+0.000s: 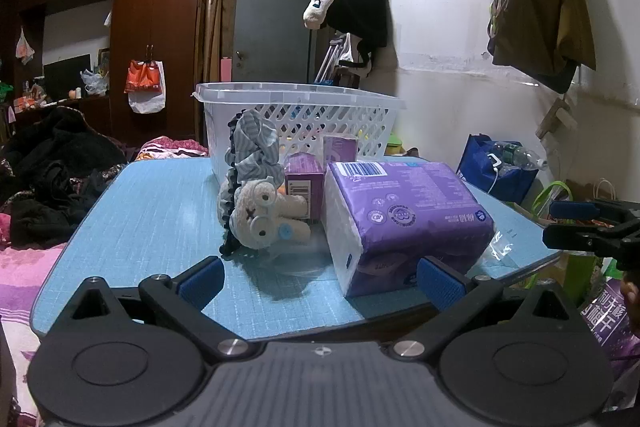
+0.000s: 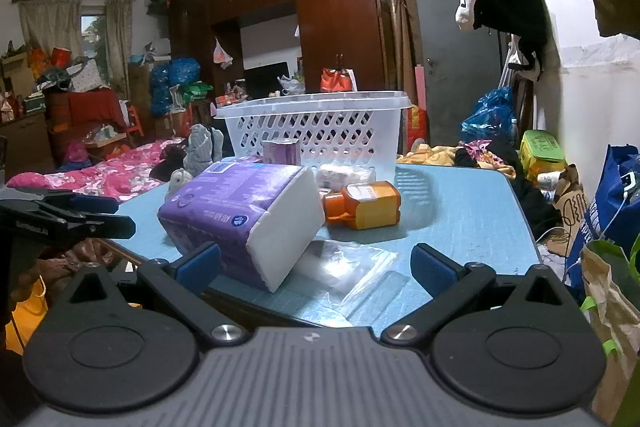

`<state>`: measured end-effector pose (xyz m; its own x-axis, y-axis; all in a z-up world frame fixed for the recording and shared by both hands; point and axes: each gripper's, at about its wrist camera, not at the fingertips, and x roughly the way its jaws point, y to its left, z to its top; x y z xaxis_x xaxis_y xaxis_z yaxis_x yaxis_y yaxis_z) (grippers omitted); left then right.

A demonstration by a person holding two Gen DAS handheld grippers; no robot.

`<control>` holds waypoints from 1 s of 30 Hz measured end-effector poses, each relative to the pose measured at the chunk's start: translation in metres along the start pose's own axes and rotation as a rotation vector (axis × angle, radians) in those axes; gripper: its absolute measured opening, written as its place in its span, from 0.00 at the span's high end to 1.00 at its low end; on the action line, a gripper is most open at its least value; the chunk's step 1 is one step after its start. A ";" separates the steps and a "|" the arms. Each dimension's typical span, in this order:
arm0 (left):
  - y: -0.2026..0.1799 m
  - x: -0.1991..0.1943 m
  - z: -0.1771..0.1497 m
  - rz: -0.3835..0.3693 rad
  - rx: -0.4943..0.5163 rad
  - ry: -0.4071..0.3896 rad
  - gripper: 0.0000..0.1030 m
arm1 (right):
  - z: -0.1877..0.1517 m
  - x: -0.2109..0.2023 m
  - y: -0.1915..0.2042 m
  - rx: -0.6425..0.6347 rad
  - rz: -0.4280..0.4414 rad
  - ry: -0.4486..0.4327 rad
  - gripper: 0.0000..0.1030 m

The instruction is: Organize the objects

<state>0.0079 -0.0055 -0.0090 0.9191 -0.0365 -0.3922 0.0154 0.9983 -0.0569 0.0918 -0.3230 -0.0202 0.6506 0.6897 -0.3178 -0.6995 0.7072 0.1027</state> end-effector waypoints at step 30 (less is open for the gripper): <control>0.001 0.002 0.001 0.018 0.002 0.020 0.00 | -0.001 0.002 -0.002 0.011 0.031 0.017 0.00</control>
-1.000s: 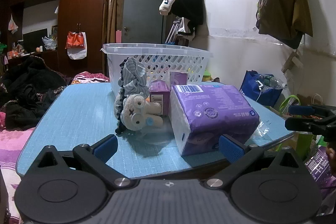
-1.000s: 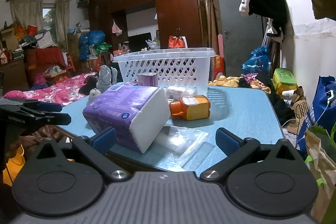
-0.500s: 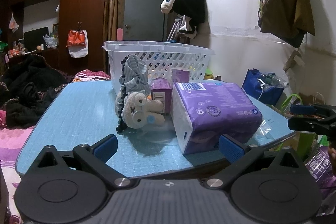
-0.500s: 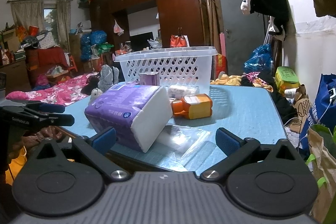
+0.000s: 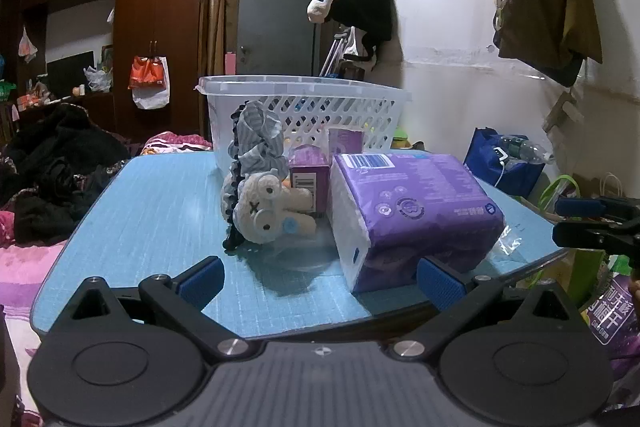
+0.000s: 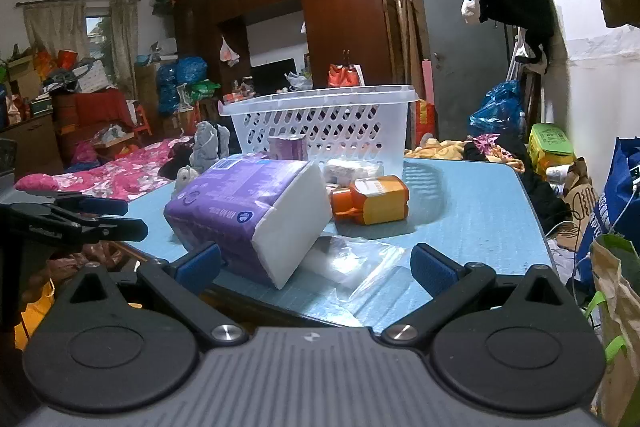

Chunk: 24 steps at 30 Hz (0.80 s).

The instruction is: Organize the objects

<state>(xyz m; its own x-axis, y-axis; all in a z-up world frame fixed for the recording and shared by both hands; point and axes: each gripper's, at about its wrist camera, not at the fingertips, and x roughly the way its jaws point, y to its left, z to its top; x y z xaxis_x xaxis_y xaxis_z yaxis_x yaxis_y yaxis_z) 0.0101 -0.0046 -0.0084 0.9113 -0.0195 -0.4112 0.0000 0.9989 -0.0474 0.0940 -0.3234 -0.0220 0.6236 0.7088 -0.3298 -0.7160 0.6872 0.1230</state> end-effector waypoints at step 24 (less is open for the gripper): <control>0.001 0.001 0.000 0.014 -0.006 -0.006 0.00 | 0.000 0.000 -0.002 0.001 0.003 0.001 0.00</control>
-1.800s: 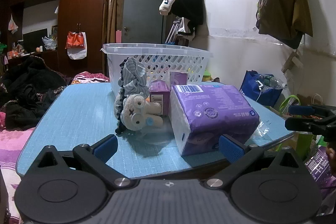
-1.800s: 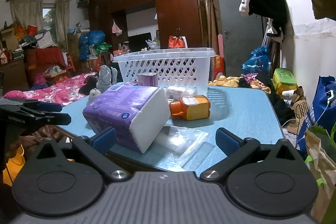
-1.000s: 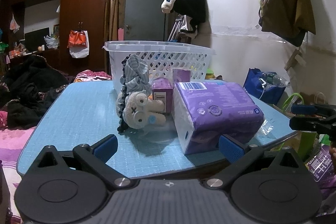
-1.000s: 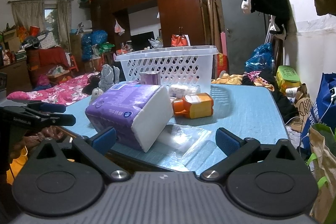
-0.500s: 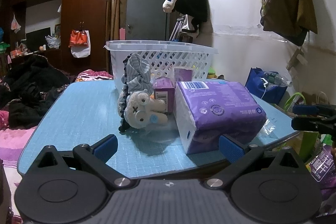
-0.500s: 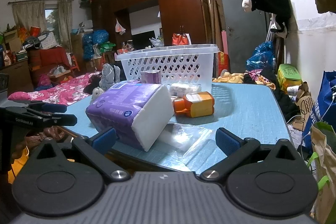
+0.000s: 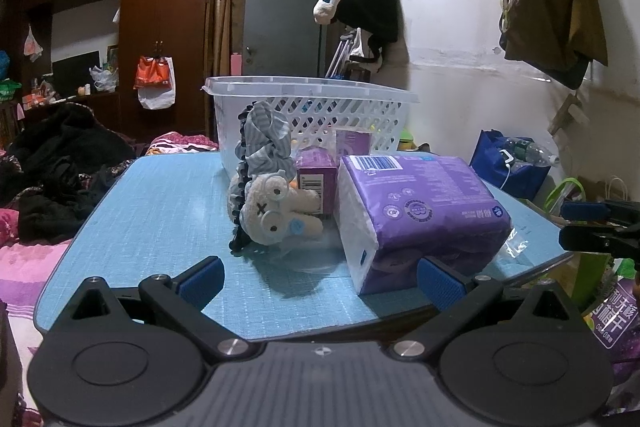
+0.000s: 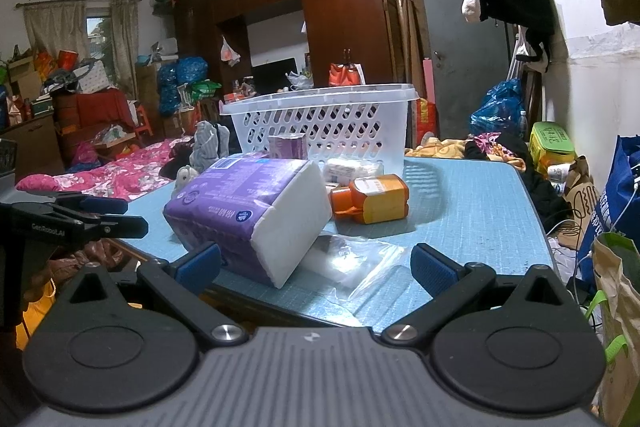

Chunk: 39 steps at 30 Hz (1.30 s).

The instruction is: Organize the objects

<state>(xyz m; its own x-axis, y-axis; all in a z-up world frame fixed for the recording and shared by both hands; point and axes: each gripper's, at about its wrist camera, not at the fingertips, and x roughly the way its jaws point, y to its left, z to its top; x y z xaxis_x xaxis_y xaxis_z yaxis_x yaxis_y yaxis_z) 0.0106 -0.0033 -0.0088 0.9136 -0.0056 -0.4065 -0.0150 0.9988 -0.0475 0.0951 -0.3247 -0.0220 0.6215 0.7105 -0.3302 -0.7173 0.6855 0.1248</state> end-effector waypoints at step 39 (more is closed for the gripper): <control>-0.003 0.004 -0.003 -0.006 0.011 0.008 0.00 | -0.001 0.001 0.000 -0.004 0.000 0.004 0.00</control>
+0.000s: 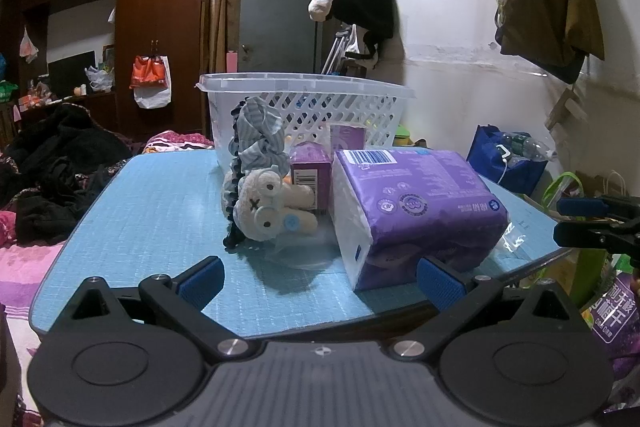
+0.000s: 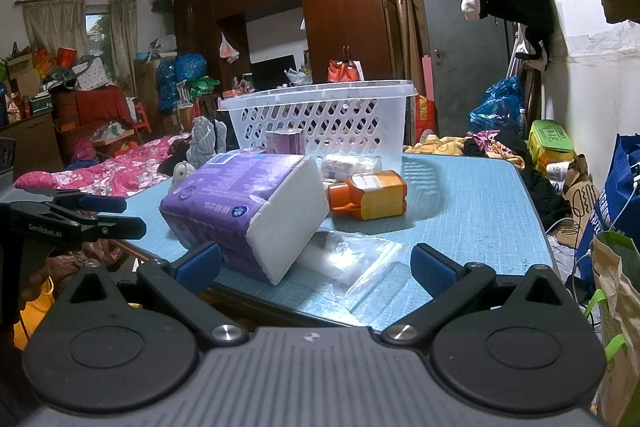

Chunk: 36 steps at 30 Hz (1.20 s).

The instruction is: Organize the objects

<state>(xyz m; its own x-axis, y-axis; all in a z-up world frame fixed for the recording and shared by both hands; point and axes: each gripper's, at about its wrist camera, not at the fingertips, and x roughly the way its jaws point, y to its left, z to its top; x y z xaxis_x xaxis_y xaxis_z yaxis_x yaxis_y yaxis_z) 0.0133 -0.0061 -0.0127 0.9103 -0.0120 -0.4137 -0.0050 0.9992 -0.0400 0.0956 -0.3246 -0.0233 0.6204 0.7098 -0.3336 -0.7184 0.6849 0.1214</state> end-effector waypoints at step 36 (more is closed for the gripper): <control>-0.001 -0.003 0.002 -0.055 0.019 -0.052 0.00 | -0.008 -0.004 0.003 -0.058 -0.120 -0.189 0.00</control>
<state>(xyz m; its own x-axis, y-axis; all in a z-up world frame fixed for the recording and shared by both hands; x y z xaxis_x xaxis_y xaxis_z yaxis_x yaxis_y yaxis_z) 0.0109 -0.0072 -0.0098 0.9292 -0.0656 -0.3637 0.0531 0.9976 -0.0441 0.0890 -0.3266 -0.0293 0.7467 0.6455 -0.1605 -0.6491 0.7598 0.0360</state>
